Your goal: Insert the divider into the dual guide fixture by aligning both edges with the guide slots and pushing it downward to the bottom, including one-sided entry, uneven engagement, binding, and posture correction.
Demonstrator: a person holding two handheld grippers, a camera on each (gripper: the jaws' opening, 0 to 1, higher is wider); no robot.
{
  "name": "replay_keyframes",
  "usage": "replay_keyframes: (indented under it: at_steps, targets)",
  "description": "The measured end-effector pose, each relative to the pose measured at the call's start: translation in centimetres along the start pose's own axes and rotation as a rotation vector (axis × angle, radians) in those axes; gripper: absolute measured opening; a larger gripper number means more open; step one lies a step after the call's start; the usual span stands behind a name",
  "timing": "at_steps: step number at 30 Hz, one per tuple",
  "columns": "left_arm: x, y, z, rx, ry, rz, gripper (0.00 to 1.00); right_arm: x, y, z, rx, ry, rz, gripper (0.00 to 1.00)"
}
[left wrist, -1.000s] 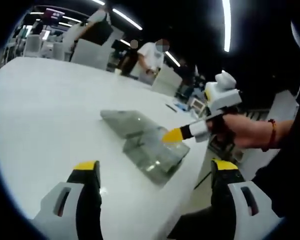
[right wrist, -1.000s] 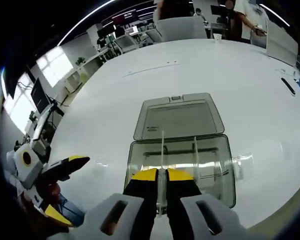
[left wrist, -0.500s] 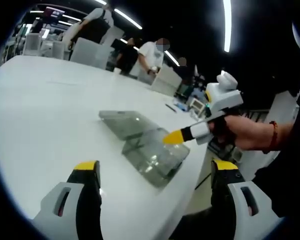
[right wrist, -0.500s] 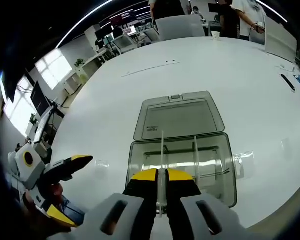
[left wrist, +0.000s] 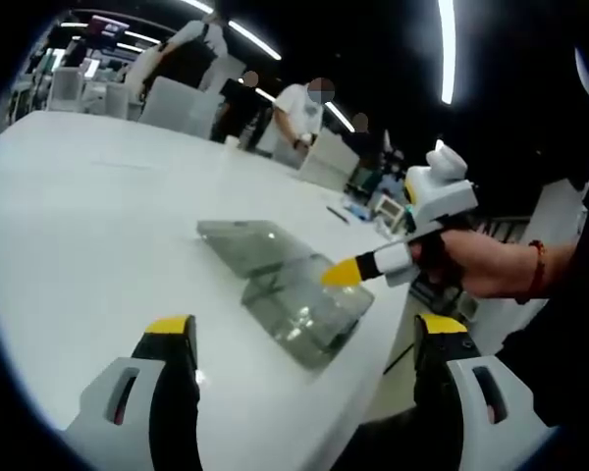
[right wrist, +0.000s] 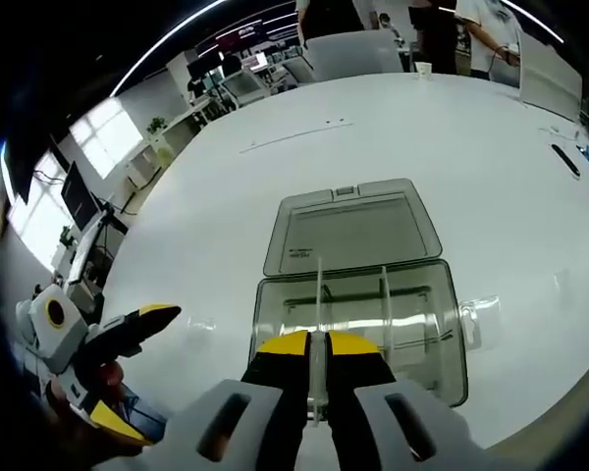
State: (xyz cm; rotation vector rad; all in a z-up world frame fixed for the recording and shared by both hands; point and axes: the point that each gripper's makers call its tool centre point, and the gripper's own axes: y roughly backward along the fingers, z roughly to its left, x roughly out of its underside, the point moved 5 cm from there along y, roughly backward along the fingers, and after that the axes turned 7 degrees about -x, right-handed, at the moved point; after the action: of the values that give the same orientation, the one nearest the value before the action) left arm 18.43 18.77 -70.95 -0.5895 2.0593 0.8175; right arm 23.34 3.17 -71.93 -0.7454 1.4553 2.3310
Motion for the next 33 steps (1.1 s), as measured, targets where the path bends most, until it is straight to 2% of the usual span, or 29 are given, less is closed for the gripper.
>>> replay_keyframes:
  at_steps: [23,25,26,33]
  targets:
    - [-0.20,-0.40,-0.53,0.000,-0.007,-0.002,0.89,0.06,-0.09,0.02,-0.012,0.015,0.001,0.00]
    - [-0.15,-0.41,-0.51,-0.001,-0.004,0.000,0.89,0.09,-0.09,0.09,-0.009,0.032,0.000,0.00]
    - [-0.15,-0.41,-0.51,-0.001,-0.005,0.000,0.89,0.38,-0.23,0.10,-0.003,0.080,0.021,0.00]
    - [-0.22,-0.33,-0.48,-0.006,-0.005,-0.001,0.89,0.47,-0.24,0.20,-0.009,0.069,0.010,0.00]
